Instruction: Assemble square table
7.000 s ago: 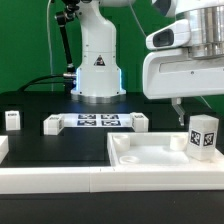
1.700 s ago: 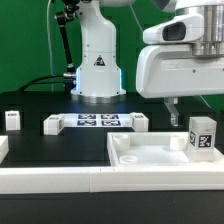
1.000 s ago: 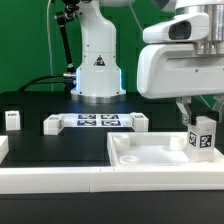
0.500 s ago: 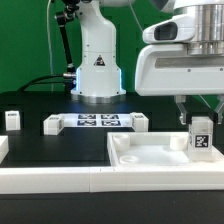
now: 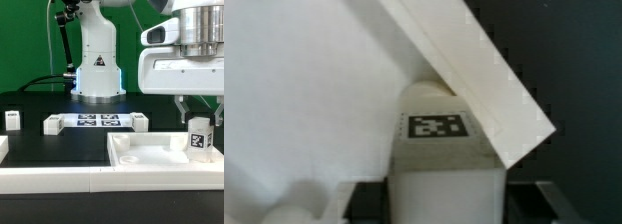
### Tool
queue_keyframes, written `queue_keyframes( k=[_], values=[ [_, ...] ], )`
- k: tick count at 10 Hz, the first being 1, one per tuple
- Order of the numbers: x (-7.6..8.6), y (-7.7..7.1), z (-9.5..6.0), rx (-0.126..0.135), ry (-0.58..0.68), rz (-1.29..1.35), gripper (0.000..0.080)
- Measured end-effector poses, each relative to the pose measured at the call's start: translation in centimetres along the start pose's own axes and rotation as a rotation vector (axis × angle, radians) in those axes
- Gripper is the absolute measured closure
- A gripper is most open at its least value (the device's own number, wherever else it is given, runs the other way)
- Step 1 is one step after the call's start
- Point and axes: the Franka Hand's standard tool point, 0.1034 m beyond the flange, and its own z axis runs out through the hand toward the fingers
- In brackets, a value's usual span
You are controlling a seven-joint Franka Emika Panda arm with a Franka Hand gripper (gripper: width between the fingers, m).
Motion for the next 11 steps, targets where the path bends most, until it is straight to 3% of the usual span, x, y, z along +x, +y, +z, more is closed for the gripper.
queue_keyframes(
  k=[3, 11],
  values=[
    [-0.01, 0.01, 0.02, 0.006, -0.012, 0.312, 0.0511],
    [-0.31, -0.24, 0.04, 0.015, -0.036, 0.683, 0.0509]
  ],
)
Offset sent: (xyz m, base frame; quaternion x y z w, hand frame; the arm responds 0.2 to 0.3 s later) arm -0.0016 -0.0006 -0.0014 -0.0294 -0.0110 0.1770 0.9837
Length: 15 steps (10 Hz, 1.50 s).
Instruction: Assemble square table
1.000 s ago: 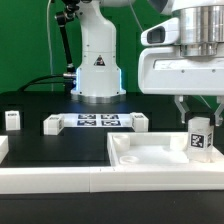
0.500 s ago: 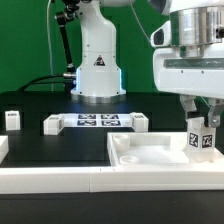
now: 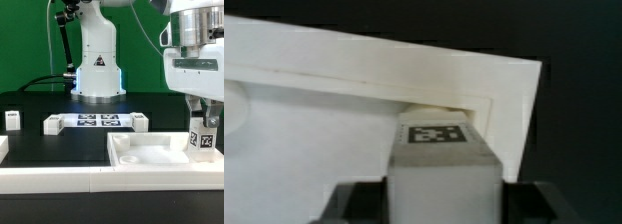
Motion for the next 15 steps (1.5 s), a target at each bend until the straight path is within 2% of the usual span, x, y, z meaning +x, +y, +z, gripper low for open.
queue_keyframes(
  k=[1, 2, 3, 4, 5, 8, 11, 15],
  values=[
    [-0.03, 0.01, 0.01, 0.000, 0.000, -0.011, 0.0509],
    [-0.04, 0.01, 0.01, 0.000, 0.000, -0.048, 0.0341],
    [-0.05, 0.00, 0.01, 0.000, -0.001, -0.071, 0.0341],
    [-0.09, 0.01, 0.02, 0.000, -0.001, -0.141, 0.0193],
    [-0.09, -0.05, 0.00, 0.003, -0.001, -0.260, 0.0158],
    [0.30, -0.28, 0.17, 0.033, 0.020, -0.544, 0.0151],
    [-0.51, -0.19, 0.29, 0.025, 0.027, -0.780, 0.0150],
    [-0.42, -0.16, 0.32, 0.010, 0.041, -1.159, 0.0150]
  ],
)
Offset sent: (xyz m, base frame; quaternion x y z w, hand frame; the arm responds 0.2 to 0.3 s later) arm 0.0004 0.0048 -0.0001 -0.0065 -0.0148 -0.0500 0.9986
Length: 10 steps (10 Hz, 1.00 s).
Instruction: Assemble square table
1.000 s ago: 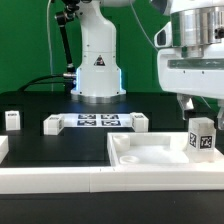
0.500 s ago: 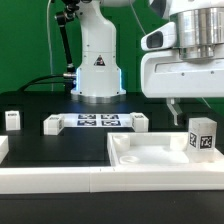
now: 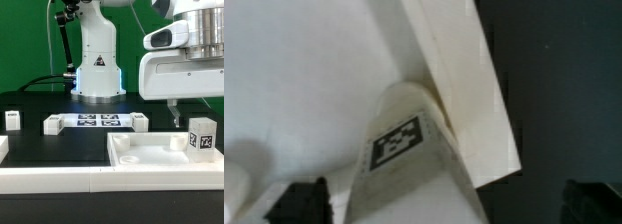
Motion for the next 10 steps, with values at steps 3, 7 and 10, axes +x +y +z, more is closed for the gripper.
queue_keyframes(
  k=[3, 7, 10],
  values=[
    [-0.01, 0.30, 0.25, -0.020, 0.000, -0.250, 0.0150],
    [0.15, 0.59, 0.32, -0.042, 0.003, -0.499, 0.0150],
    [0.16, 0.61, 0.31, -0.042, 0.004, -0.479, 0.0400]
  ],
)
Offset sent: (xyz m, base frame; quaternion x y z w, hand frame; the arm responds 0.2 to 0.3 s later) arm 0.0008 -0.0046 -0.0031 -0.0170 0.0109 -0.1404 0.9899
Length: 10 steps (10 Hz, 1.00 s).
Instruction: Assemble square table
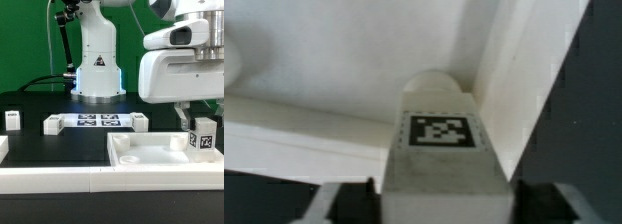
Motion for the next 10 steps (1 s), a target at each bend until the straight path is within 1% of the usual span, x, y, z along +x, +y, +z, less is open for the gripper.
queue_keyframes(
  k=[1, 3, 5, 6, 10],
  values=[
    [0.00, 0.01, 0.00, 0.000, 0.000, 0.011, 0.0509],
    [0.00, 0.01, 0.00, 0.000, 0.000, 0.013, 0.0509],
    [-0.07, 0.14, 0.01, 0.008, 0.008, 0.230, 0.0509],
    [-0.11, 0.21, 0.02, 0.007, 0.021, 0.349, 0.0509],
    [-0.12, 0.44, -0.04, 0.015, 0.031, 0.692, 0.0509]
  ],
)
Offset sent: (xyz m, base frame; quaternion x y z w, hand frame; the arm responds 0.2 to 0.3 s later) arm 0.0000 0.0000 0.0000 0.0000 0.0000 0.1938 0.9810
